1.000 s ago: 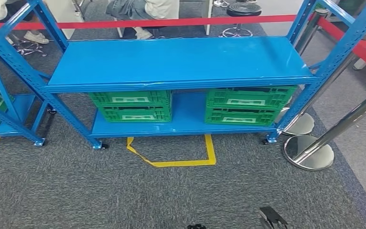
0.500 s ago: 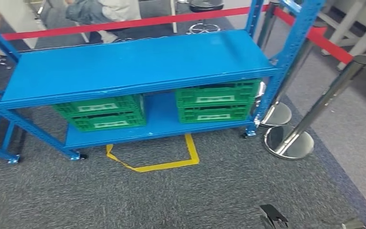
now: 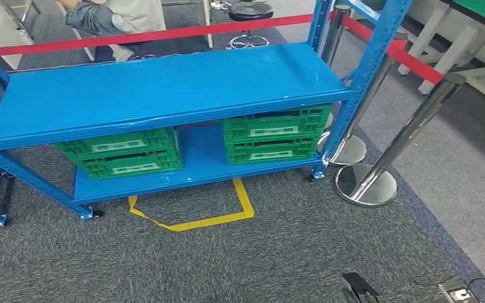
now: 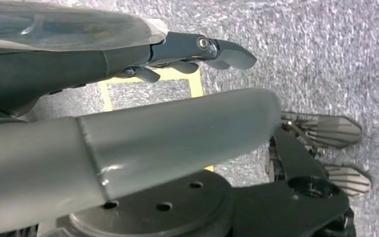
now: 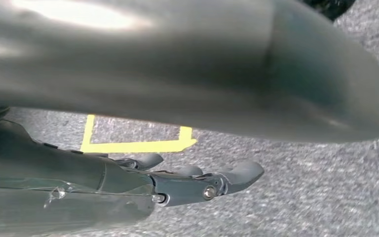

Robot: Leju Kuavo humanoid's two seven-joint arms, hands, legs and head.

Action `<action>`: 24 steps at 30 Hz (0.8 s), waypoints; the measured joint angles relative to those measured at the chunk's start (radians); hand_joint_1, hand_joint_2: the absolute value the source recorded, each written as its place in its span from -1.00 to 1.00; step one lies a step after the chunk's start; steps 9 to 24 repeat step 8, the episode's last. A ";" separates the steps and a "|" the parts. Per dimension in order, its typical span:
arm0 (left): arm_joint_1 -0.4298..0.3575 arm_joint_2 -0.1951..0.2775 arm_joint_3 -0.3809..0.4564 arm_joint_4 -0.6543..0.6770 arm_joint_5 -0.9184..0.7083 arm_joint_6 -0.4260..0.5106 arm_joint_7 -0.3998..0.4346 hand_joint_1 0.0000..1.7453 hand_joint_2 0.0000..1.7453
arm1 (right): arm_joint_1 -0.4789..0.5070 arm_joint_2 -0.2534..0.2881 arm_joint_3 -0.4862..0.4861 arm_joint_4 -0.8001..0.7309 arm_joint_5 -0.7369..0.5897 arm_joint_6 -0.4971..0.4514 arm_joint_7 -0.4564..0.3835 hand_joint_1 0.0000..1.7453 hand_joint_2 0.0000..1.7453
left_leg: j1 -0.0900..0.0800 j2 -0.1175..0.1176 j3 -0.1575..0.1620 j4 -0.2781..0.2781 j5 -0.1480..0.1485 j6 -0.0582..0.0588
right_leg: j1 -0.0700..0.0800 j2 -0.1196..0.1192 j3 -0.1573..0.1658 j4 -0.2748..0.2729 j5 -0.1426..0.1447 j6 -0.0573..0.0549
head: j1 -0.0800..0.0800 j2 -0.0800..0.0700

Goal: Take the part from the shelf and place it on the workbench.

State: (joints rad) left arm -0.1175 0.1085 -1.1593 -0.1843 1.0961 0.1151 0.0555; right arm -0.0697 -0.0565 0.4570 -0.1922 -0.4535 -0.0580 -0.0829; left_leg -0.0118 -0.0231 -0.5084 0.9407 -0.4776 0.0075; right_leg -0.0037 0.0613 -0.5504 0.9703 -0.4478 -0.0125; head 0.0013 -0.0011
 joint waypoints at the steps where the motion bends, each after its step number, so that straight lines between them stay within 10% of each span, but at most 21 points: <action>1: 0.000 0.000 -0.001 0.000 0.000 0.000 0.000 -1.00 -1.00 | 0.000 0.000 0.000 0.000 0.000 -0.001 0.001 -1.00 -1.00 | 0.000 0.000 0.001 0.000 0.000 0.001 | 0.000 0.000 0.001 -0.001 0.000 0.001 | 0.002 0.000; 3: 0.000 0.000 -0.003 0.000 0.000 -0.001 0.000 -1.00 -1.00 | 0.000 -0.001 0.000 0.000 -0.001 -0.002 0.006 -1.00 -1.00 | 0.000 0.000 0.001 0.001 -0.001 0.002 | 0.000 0.000 0.003 -0.003 0.001 0.003 | 0.007 0.000; 7: 0.000 -0.001 -0.003 0.000 0.000 0.001 0.000 -1.00 1.00 | 0.000 -0.001 0.000 0.000 -0.003 -0.005 0.030 -1.00 -1.00 | -0.001 0.000 0.002 0.001 -0.004 0.007 | -0.001 0.000 0.004 -0.004 -0.002 0.008 | 0.009 0.000; 24: 0.000 -0.001 -0.003 0.000 -0.001 0.001 0.000 -1.00 1.00 | 0.000 -0.001 0.000 0.000 -0.003 -0.005 0.033 -1.00 -1.00 | -0.001 0.000 0.002 0.001 -0.004 0.007 | -0.001 0.000 0.004 -0.004 -0.002 0.009 | 0.009 0.000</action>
